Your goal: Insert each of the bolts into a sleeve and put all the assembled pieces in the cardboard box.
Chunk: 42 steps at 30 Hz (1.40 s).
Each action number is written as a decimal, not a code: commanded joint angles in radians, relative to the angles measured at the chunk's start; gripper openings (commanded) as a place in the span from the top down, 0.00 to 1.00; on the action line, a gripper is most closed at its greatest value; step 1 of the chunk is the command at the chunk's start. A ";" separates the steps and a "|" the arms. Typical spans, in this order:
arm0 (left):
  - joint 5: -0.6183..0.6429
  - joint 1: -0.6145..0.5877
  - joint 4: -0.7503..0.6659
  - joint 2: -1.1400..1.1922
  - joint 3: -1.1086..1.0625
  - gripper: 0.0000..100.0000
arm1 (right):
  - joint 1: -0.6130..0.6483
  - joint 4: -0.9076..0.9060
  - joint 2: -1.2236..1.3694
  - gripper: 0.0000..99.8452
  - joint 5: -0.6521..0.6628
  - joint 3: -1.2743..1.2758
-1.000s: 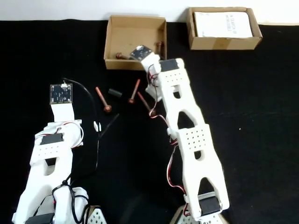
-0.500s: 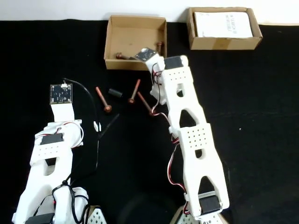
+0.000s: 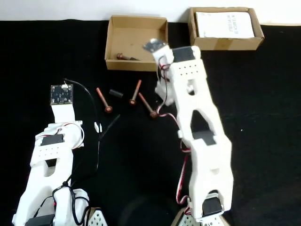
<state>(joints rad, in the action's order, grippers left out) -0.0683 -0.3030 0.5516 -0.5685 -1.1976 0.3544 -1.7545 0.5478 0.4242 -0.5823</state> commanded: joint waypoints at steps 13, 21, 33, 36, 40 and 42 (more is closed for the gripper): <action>0.005 -0.004 0.012 -0.004 0.044 0.97 | -0.004 0.542 -0.211 0.99 -0.008 0.727; 0.005 -0.004 0.012 -0.004 0.044 0.97 | -0.001 0.524 -0.214 0.78 -0.002 0.774; 0.005 -0.002 0.012 -0.004 0.044 0.97 | -0.001 0.481 -0.208 0.78 -0.002 0.773; 0.005 -0.002 0.012 -0.004 0.045 0.97 | -0.001 0.532 -0.208 0.78 0.000 0.774; 0.005 -0.002 0.012 -0.004 0.045 0.97 | -0.001 0.567 -0.206 0.78 0.075 0.774; 0.005 -0.002 0.012 -0.004 0.045 0.97 | -0.001 0.567 -0.206 0.78 0.083 0.774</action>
<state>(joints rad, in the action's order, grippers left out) -0.0683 -0.3030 0.5639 -0.5685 -1.1945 0.3621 -1.2283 0.3590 0.4841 0.1926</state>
